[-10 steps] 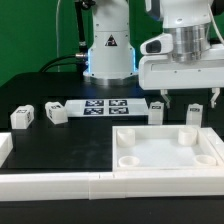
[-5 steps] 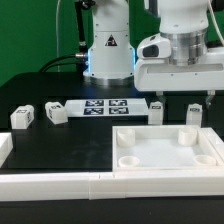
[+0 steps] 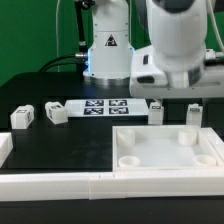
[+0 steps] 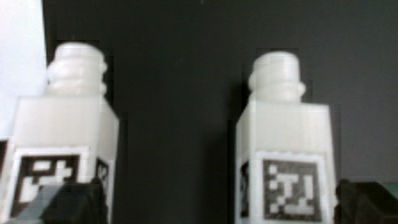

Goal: Assemble one leg

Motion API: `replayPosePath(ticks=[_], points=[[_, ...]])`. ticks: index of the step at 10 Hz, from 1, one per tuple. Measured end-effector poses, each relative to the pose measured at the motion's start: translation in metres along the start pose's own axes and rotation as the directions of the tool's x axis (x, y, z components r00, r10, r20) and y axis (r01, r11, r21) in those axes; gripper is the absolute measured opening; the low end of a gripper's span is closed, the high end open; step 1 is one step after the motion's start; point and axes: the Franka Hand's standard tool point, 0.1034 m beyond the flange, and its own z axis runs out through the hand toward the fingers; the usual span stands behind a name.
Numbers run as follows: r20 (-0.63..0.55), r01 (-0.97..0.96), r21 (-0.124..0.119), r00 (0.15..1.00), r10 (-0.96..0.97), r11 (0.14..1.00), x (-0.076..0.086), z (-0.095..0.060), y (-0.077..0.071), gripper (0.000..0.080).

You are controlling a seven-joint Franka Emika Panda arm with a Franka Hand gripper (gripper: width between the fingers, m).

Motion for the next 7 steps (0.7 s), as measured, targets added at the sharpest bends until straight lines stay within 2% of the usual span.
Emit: replayPosePath(ticks=[1, 2, 3, 4, 7], points=[[0.070, 0.009, -0.003, 0.998, -0.008, 1.000, 0.002, 0.001, -0.007, 0.0648], [0.178, 0.008, -0.015, 0.984, -0.005, 1.000, -0.006, 0.004, -0.010, 0.0648], [0.267, 0.004, -0.023, 0.964, 0.002, 1.000, -0.004, 0.008, -0.015, 0.0648], [0.257, -0.004, -0.027, 0.966, 0.011, 1.000, 0.005, 0.011, -0.023, 0.0648], [0.246, -0.011, -0.041, 0.969, 0.020, 0.999, 0.006, 0.019, -0.028, 0.0648]])
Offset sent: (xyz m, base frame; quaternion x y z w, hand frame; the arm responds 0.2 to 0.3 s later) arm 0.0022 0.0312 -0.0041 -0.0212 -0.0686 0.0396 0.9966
